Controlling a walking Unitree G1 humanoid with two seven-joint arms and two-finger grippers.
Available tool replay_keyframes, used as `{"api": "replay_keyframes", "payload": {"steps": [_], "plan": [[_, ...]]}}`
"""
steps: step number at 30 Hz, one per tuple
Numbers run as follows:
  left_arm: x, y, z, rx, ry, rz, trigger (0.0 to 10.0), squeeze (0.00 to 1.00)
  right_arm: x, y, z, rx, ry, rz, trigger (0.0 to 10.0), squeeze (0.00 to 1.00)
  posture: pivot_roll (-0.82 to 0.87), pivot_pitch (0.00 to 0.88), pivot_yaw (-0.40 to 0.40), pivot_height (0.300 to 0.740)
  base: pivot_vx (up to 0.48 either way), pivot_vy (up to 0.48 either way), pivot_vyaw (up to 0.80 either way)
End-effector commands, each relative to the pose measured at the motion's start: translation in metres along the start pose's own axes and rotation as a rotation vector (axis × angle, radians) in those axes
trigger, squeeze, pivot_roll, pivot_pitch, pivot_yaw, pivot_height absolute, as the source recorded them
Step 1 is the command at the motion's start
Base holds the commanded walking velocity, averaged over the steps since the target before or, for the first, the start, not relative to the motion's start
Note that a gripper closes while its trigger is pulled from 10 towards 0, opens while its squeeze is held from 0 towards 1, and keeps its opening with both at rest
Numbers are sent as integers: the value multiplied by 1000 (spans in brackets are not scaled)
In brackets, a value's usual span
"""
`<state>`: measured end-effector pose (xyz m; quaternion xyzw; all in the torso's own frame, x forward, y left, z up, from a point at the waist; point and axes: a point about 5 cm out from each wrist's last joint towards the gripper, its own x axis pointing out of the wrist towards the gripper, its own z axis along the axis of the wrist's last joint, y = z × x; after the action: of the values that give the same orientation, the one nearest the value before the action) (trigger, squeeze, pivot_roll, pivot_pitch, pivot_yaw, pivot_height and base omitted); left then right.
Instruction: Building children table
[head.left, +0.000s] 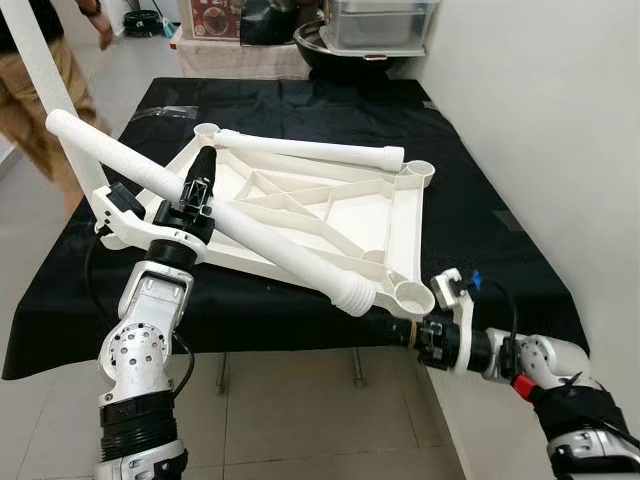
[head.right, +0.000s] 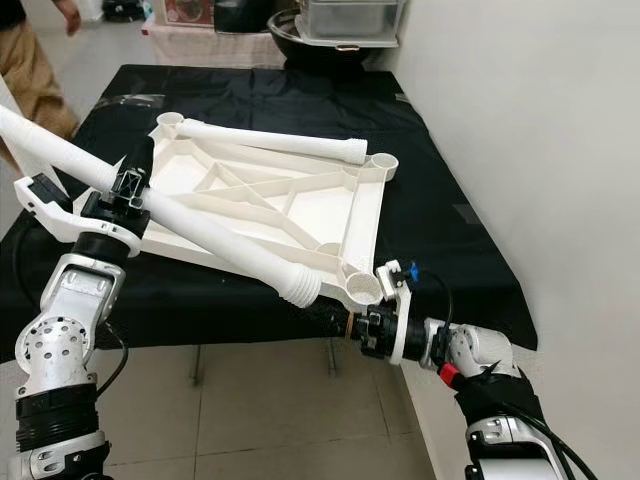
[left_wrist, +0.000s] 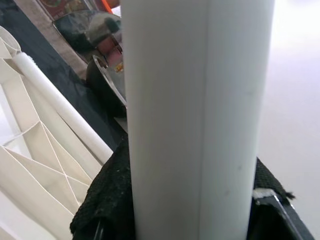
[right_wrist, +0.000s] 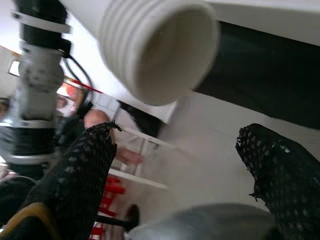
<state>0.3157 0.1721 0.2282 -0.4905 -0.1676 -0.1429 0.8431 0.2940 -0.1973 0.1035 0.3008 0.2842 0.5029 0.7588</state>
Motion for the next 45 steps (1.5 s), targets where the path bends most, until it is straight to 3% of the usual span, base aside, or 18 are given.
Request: {"api": "replay_keyframes", "payload": {"steps": [1,5,6,14,15,18,19,23,26,29,35,45], "plan": [[1,-9,2,45,30,-60,0,0,-8,-9,1,-79,33,-100,10000,0,56,69,-72,740,0,0,0],[2,-12,0,96,99,-92,0,0,-16,-14,20,-171,-20,-187,10000,0,57,63,-72,740,0,0,0],[2,-14,-1,129,135,-114,10000,0,-18,-11,31,-198,-50,-187,10000,0,64,57,-73,740,0,0,0],[4,-21,-1,207,251,-213,10000,0,-22,1,65,-302,-135,-164,10000,0,66,41,-68,740,0,0,0],[8,-24,0,224,299,-260,10000,0,-17,13,83,-353,-177,-113,10000,0,64,33,-66,740,0,0,0],[11,-25,0,238,314,-276,10000,0,-10,19,89,-384,-188,-76,10000,0,63,31,-67,740,0,0,0],[11,-25,0,238,314,-276,10000,0,-10,19,89,-384,-188,-76,10000,0,63,31,-67,740,0,0,0],[18,-28,-5,265,350,-311,10000,0,18,43,91,-458,-142,118,10000,0,67,24,-63,740,0,0,0],[18,-29,-5,268,354,-316,10000,0,19,45,90,-464,-132,143,10000,0,67,24,-63,740,0,0,0],[22,-39,-9,253,410,-404,10000,0,36,63,86,-517,-97,265,10000,0,65,24,-58,740,0,0,0],[26,-47,-13,238,465,-484,10000,0,49,70,85,-539,-78,293,10000,0,67,28,-58,740,0,0,0],[36,-59,-25,243,550,-586,10000,0,70,73,87,-592,-34,215,10000,0,61,34,-46,740,0,0,0]]}}
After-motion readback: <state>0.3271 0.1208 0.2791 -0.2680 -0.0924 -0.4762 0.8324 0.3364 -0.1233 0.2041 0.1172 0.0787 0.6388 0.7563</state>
